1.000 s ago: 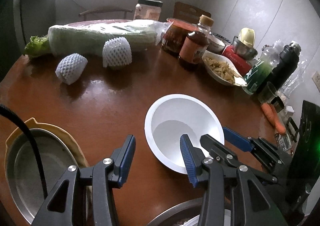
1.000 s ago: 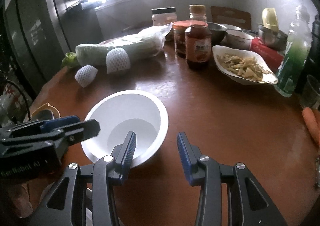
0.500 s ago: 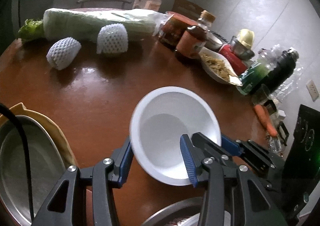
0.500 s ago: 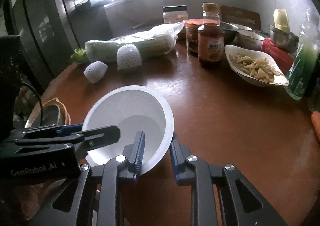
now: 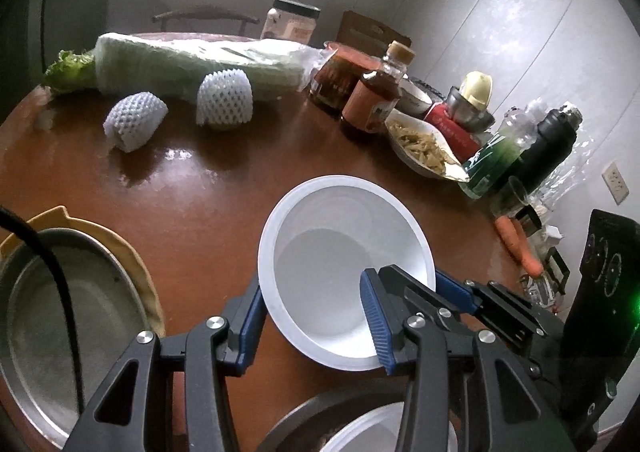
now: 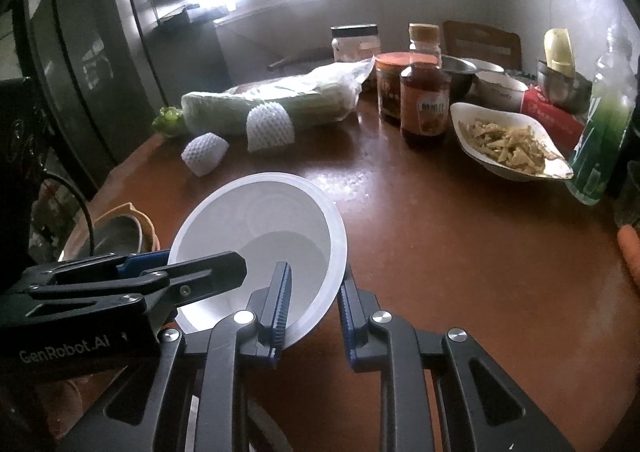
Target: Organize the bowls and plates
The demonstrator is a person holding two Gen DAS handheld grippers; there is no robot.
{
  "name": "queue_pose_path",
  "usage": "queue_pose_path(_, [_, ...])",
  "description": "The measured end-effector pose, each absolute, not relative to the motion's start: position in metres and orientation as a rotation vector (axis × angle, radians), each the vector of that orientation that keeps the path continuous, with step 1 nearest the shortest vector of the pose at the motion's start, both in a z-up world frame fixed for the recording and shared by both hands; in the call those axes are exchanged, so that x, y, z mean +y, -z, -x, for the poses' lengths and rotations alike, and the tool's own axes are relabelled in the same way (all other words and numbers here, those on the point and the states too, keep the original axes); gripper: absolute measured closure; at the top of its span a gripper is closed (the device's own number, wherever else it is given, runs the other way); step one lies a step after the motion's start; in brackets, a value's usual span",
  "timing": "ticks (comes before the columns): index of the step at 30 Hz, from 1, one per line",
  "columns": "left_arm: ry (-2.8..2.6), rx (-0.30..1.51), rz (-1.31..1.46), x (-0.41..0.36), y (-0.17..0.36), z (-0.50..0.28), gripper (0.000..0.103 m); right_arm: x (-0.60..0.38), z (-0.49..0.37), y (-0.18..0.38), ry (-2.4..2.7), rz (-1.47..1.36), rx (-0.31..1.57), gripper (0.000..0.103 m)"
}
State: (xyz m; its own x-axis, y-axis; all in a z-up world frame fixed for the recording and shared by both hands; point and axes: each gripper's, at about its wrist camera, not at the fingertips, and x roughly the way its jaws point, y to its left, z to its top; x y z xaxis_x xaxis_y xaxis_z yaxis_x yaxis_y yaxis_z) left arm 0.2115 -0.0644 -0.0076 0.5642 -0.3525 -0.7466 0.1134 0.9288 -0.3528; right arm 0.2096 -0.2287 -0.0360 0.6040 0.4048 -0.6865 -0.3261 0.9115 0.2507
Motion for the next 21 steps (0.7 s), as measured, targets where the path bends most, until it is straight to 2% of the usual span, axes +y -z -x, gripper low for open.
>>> queue_pose_path(21, [0.275, 0.817, 0.266, -0.058, -0.036, -0.158, 0.057, -0.225, -0.163, -0.009, -0.44, -0.074, 0.713, 0.08])
